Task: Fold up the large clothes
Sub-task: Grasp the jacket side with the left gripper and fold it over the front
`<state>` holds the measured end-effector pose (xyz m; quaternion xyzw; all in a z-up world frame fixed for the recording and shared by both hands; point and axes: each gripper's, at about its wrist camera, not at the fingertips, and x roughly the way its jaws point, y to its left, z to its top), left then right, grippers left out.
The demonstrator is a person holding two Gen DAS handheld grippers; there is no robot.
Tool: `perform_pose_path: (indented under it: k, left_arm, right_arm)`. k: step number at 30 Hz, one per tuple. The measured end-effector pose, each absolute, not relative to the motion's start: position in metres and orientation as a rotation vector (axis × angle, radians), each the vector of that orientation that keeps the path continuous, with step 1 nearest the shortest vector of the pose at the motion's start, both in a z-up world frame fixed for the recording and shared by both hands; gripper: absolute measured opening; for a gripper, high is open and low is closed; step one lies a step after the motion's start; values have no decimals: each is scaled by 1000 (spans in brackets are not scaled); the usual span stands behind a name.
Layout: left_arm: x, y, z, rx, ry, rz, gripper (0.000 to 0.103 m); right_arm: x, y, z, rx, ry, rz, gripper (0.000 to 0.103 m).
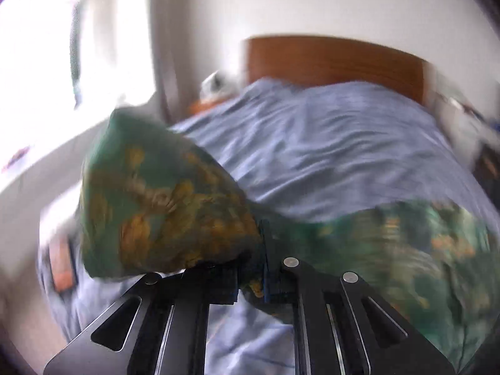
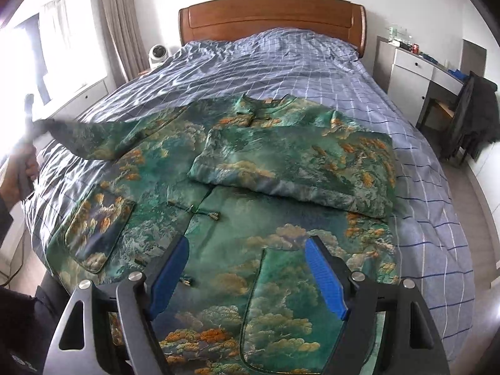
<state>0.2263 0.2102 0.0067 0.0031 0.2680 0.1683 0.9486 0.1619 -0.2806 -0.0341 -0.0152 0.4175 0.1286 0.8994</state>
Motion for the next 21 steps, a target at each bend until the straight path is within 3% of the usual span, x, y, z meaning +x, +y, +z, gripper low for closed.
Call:
perform_pose_path:
  k: [6,13,16,17,19,21]
  left_arm:
    - [241,74,15,242,507,96,9]
    - [246,-43,-69,432,625,-79,13]
    - [241,-70,-111,508,711,-128,36]
    - [236,-76,-123,527,741,-159,52]
    - [223,-82,-133,553,756,-204,70]
    - [201,-81,-134,582,732,-240,81]
  right_arm:
    - [158,-302,-26,34,835,217,79]
    - [148,-322,-29,54,842,171,79]
    - [147,-330,-32,63,851,154,79]
    - [148,-332,-32,66,853,152,79]
    - [152,-335,-34,76,861,158,79]
    - [161,-336,-35,99,870,186,79]
